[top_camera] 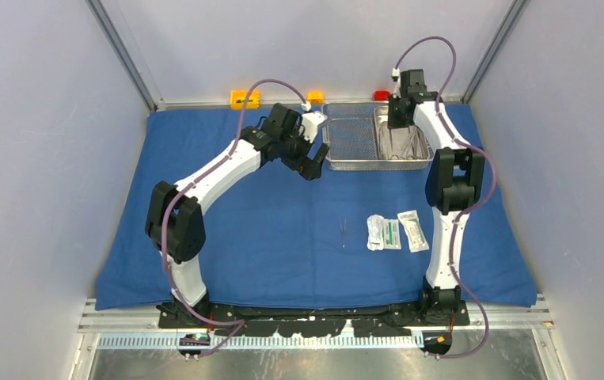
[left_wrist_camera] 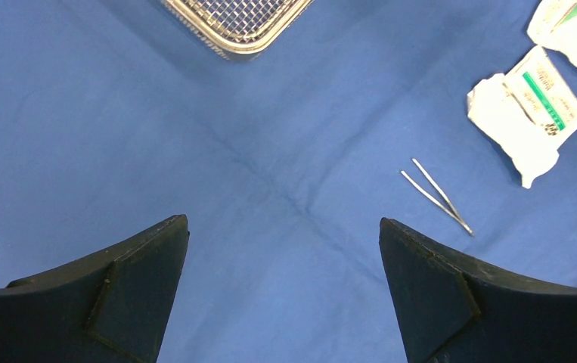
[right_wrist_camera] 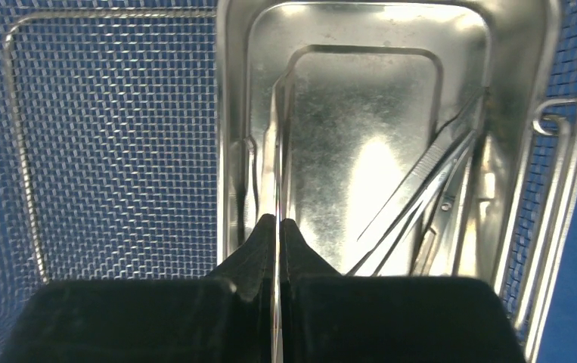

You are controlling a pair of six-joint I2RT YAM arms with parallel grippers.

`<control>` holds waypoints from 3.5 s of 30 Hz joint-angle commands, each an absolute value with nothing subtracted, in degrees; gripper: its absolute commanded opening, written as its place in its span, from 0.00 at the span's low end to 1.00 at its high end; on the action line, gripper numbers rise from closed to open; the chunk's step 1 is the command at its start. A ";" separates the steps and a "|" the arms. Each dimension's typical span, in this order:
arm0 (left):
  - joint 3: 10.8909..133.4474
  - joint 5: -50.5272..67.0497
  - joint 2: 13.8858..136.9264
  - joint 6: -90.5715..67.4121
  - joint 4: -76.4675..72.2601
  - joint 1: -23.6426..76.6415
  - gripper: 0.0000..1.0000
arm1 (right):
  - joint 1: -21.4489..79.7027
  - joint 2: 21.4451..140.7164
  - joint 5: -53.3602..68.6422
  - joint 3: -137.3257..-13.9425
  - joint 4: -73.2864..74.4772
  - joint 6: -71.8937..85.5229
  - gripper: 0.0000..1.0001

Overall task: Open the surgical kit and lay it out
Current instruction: Place the medical item in the surgical kit.

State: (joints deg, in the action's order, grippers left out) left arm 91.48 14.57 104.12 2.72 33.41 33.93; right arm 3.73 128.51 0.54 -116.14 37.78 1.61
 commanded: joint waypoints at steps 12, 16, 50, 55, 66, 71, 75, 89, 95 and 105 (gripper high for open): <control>93.89 36.53 106.96 -12.57 24.63 27.42 0.99 | 1.63 101.63 37.31 -85.33 12.76 12.50 0.01; 93.19 39.64 107.01 -15.00 20.54 27.34 0.97 | 1.65 96.98 43.94 -77.41 4.78 18.98 0.00; 79.98 59.95 103.17 -28.52 -9.63 26.02 0.75 | 11.66 86.62 59.07 -61.67 -0.56 23.00 0.01; 78.45 63.01 101.65 -26.38 -11.53 26.02 0.74 | 12.81 86.75 60.46 -61.66 2.96 19.93 0.01; 77.28 65.07 101.10 -23.16 -10.62 26.02 0.69 | 14.10 86.17 62.67 -61.96 5.26 16.47 0.00; 75.28 66.54 100.43 -22.67 -11.92 26.04 0.68 | 14.48 85.79 64.36 -63.05 9.88 11.89 0.01; 73.97 68.67 99.43 -22.23 -12.49 26.31 0.65 | 15.23 85.33 64.80 -63.63 14.08 7.83 0.00; 71.08 71.05 94.55 -12.52 -3.67 27.55 0.60 | 17.95 84.52 63.11 -67.71 36.49 -16.52 0.01; 71.22 63.03 92.54 -5.78 5.69 27.75 0.60 | 20.19 83.55 58.52 -68.53 40.53 -20.36 0.00; 70.69 59.46 91.82 0.19 12.42 27.72 0.61 | 22.33 82.19 48.76 -67.21 37.03 -18.95 0.01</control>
State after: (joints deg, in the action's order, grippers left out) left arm 70.37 58.89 93.73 -6.61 7.16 27.44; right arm 21.30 84.55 52.27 -66.54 36.99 -15.75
